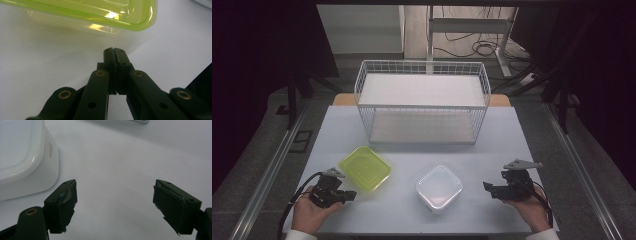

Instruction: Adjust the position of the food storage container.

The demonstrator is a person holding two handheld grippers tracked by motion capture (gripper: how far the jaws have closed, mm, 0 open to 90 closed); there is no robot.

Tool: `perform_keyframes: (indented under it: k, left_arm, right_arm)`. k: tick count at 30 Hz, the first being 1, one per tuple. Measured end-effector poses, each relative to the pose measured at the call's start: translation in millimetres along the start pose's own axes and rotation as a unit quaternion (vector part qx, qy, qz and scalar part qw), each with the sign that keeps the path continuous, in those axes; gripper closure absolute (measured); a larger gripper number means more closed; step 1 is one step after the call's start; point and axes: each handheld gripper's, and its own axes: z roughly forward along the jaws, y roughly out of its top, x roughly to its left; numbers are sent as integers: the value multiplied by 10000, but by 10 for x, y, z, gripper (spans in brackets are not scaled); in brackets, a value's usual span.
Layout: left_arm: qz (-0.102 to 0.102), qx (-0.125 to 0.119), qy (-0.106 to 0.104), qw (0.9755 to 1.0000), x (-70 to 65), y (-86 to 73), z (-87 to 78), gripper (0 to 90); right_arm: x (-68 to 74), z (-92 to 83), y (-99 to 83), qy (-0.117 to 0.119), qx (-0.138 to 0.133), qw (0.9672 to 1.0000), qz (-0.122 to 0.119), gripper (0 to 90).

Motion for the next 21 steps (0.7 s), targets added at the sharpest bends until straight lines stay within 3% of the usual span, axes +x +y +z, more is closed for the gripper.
perform_keyframes:
  k: [5, 12, 21]
  left_arm:
    - [52, 25, -19, 10000, -48, 50, 40, 889]
    - [-93, -51, 30, 9999, -90, 146, 125, 891]
    - [-91, -36, 41, 9999, -158, 250, 222, 891]
  right_arm:
    - [-3, 6, -2, -41, 34, 10000, 0, 194]
    - [-1, 11, 5, -52, 54, 10000, -8, 194]
    - [-7, 14, 6, -67, 62, 10000, 9, 194]
